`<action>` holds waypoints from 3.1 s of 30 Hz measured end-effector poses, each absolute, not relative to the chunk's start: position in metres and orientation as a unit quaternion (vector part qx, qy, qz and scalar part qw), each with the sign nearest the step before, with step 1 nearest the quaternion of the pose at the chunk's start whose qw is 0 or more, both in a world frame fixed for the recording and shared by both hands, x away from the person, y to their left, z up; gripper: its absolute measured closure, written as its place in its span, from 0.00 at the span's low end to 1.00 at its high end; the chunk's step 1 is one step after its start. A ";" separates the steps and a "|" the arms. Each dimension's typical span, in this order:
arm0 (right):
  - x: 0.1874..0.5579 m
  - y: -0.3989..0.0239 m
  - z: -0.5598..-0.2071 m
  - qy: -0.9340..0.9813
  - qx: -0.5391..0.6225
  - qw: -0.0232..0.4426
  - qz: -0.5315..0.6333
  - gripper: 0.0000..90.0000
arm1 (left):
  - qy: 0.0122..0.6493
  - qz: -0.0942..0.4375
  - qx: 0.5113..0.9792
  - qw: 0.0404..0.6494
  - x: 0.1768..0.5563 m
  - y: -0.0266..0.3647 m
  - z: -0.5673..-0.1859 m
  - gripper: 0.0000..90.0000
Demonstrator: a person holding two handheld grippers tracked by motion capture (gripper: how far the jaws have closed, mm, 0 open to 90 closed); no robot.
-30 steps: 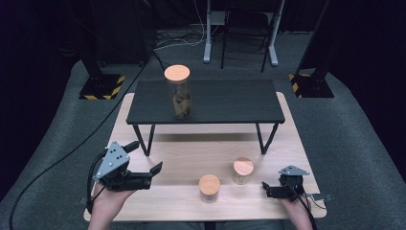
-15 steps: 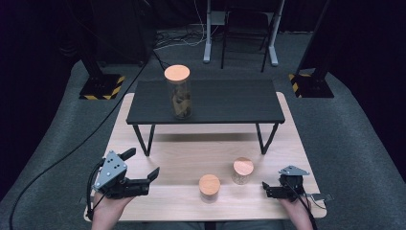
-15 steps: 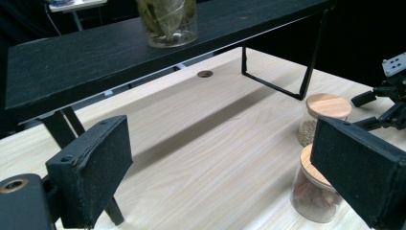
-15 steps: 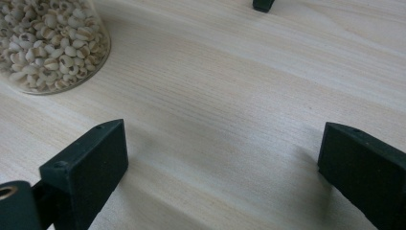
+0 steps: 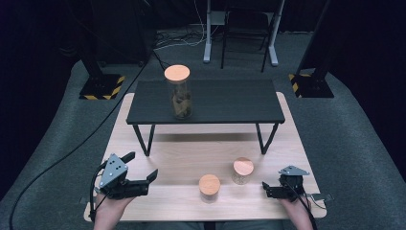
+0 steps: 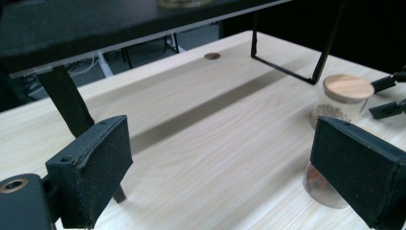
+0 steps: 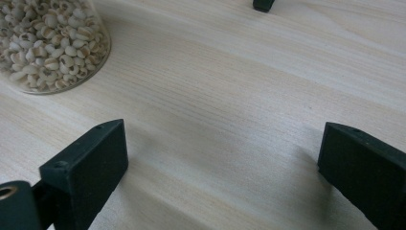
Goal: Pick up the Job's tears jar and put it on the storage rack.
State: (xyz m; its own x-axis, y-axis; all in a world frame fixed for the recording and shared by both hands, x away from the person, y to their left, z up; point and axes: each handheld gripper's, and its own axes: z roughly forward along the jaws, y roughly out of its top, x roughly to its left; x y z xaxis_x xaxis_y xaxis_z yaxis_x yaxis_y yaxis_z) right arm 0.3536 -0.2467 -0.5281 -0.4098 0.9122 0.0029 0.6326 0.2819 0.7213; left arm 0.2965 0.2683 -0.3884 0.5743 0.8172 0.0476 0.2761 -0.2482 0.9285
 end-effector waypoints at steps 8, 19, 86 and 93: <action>0.354 -0.247 -0.528 0.772 0.500 0.212 0.330 0.03 | 0.387 0.271 0.739 0.480 0.310 0.272 -0.409 0.07; 0.354 -0.247 -0.528 0.772 0.500 0.212 0.330 0.03 | 0.411 0.252 0.746 0.460 0.328 0.276 -0.451 0.07; 0.351 -0.247 -0.522 0.767 0.498 0.219 0.339 0.06 | 0.458 0.193 0.799 0.339 0.358 0.282 -0.529 0.05; 0.344 -0.251 -0.511 0.747 0.505 0.223 0.370 0.07 | 0.458 0.193 0.799 0.339 0.358 0.282 -0.529 0.05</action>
State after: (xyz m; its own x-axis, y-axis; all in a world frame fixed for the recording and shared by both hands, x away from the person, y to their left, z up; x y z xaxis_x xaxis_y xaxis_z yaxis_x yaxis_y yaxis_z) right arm 0.3437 -0.2514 -0.5106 -0.3905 0.9197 0.0406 0.5901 0.2162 0.7778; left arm 0.3580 0.2819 -0.5293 0.5055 0.8628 -0.0020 0.6008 -0.3504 0.7185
